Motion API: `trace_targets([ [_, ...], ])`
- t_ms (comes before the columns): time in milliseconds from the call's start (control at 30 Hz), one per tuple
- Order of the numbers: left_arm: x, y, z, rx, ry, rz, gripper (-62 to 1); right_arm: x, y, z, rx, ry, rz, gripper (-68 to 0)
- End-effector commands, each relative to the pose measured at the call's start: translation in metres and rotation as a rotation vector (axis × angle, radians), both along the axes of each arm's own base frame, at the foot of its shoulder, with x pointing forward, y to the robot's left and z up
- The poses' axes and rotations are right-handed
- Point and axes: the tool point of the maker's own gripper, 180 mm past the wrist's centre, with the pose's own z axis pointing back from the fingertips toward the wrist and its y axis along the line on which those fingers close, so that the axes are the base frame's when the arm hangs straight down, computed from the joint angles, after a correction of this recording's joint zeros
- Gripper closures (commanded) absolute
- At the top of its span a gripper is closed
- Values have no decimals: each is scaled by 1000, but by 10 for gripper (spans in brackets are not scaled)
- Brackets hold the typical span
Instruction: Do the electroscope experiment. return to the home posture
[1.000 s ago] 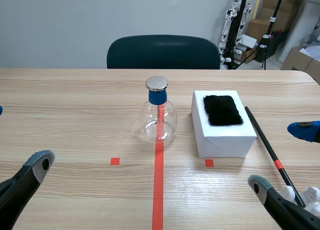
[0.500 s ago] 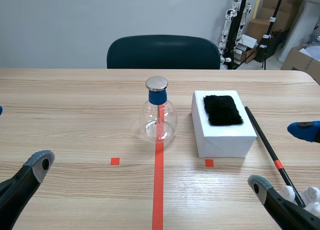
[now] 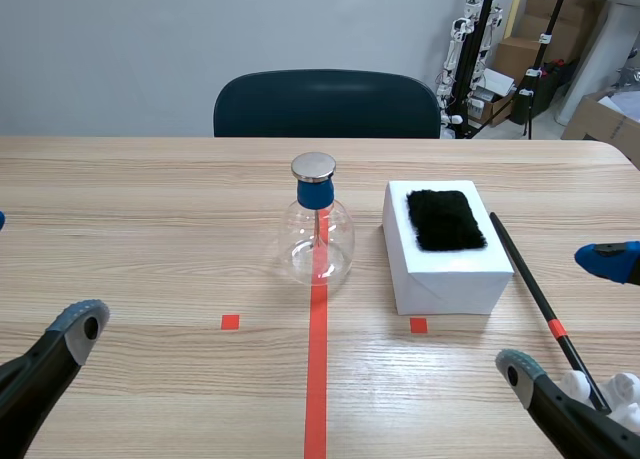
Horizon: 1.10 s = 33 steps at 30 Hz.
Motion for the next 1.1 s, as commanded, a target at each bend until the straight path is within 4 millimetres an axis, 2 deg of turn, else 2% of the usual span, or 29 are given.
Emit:
trace_targets([
  [0, -1, -2, 6, -23, -14, -6, -623, 5, 0, 11, 21, -37, -1, -679],
  [1067, -1, -2, 2, -10, 4, -4, -623, 5, 0, 11, 21, -37, -1, -679],
])
